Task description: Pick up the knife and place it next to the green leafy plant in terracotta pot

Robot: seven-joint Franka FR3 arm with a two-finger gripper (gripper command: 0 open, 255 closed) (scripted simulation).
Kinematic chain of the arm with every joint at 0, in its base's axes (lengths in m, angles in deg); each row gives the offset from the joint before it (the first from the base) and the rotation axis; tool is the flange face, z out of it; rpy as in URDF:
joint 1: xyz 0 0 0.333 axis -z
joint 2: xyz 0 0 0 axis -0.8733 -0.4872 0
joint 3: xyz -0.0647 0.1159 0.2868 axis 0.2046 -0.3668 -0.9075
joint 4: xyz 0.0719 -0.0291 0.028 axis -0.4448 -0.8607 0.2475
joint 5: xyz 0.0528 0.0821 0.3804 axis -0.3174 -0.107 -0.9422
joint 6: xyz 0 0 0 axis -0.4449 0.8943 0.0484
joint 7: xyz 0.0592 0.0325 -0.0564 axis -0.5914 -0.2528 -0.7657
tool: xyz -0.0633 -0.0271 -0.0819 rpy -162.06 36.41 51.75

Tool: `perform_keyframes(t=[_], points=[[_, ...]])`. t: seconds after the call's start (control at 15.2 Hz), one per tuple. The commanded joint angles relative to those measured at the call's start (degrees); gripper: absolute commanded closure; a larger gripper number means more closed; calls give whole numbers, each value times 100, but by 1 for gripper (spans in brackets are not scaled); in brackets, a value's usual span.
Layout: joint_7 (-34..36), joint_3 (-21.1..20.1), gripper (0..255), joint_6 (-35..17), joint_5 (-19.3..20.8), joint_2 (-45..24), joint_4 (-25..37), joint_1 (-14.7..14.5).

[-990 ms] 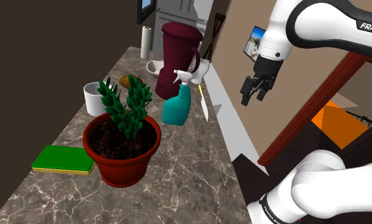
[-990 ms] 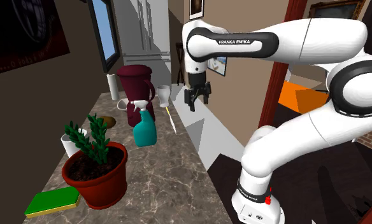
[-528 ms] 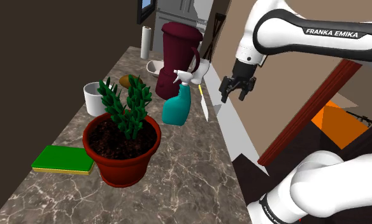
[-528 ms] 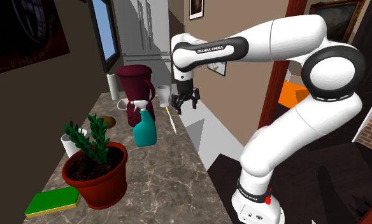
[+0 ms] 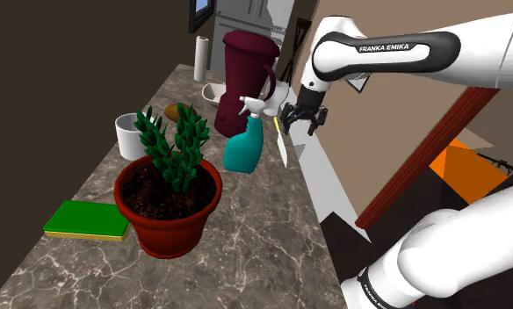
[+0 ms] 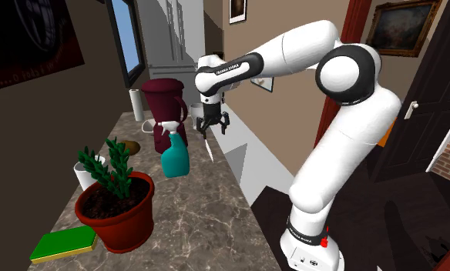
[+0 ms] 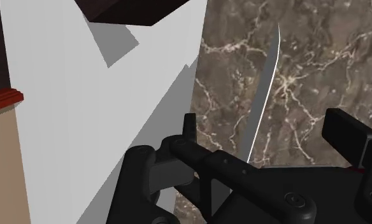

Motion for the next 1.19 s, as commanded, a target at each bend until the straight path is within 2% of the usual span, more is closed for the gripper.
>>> perform_keyframes(t=[0.0, 0.46, 0.92, 1.12], points=[[190, 22, 0, -231, -26, -388, 207, 51], [675, 173, 0, -783, -129, -1683, 1100, 222], [667, 172, 0, -1300, -140, -1865, 764, 220], [667, 172, 0, -1343, -141, -1882, 739, 220]])
